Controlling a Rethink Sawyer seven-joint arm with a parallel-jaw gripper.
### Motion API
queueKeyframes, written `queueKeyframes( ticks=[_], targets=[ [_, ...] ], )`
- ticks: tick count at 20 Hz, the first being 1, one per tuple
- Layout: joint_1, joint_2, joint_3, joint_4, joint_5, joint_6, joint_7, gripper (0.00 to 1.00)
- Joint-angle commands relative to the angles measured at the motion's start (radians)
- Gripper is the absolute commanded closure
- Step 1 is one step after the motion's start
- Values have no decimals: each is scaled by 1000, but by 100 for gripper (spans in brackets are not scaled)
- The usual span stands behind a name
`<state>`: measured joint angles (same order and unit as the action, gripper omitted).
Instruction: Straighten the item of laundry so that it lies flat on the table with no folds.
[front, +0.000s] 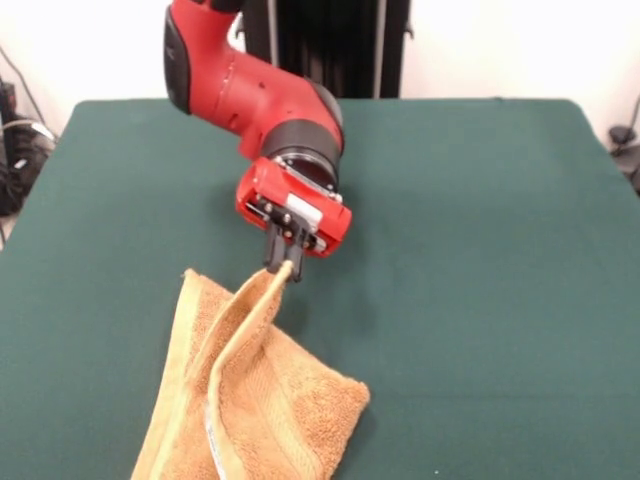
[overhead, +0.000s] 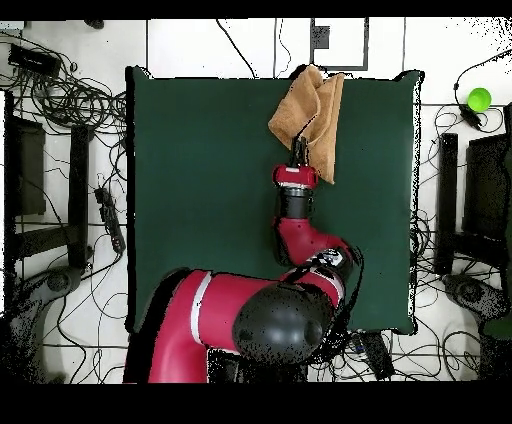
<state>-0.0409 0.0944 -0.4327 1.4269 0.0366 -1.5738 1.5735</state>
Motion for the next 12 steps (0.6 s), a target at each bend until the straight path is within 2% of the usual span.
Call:
queueKeyframes(
  ticks=[1,12],
  targets=[
    [51,68,33,73,70,-28,-16,100],
    [109,58,13,182,77,9,21,100]
  ],
)
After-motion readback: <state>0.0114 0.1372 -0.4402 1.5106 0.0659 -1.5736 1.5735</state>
